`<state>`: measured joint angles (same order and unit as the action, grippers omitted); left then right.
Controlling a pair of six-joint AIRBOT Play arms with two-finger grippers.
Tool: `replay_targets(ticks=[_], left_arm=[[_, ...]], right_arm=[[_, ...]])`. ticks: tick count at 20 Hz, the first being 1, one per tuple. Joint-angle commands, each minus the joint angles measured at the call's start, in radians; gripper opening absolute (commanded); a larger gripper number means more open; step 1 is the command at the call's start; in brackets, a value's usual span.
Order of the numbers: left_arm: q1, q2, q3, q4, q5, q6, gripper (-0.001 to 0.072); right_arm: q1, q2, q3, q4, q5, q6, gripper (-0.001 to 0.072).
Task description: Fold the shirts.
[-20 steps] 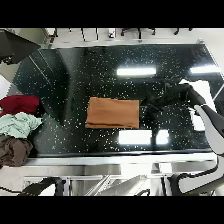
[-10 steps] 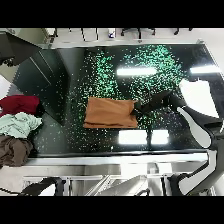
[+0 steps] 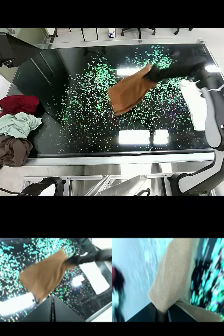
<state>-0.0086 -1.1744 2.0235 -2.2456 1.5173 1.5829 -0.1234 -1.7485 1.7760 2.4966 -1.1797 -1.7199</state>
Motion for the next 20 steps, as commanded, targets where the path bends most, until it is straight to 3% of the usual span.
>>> replay_targets(ticks=[1,4,6,7,10,15,20], left_arm=[[0.001,0.000,0.000,0.000,0.014,0.002,0.0022],[0.001,0.000,0.000,0.000,0.021,0.003,0.0022],[0.001,0.000,0.000,0.001,0.035,0.003,0.0022],[0.001,0.000,0.000,0.000,0.037,0.002,0.0022],[-0.011,0.000,0.000,0.001,0.043,0.002,0.0022],[-0.173,-0.002,0.000,0.003,0.018,0.002,0.0022],[-0.324,-0.017,-0.001,0.003,-0.029,0.002,0.0022]], right_arm=[[-0.162,0.003,0.214,0.003,0.063,0.063,0.0024],[-0.320,0.002,0.252,0.006,0.192,0.091,0.0024],[-0.441,-0.017,0.251,0.006,0.185,0.096,0.0025],[-0.536,-0.047,0.247,-0.005,0.084,0.109,0.0024],[-0.620,-0.056,0.201,-0.100,-0.049,0.226,0.0024],[-0.701,-0.030,0.193,-0.300,-0.398,0.417,0.0024],[-0.695,0.008,0.190,-0.576,-0.670,0.452,0.0035]])
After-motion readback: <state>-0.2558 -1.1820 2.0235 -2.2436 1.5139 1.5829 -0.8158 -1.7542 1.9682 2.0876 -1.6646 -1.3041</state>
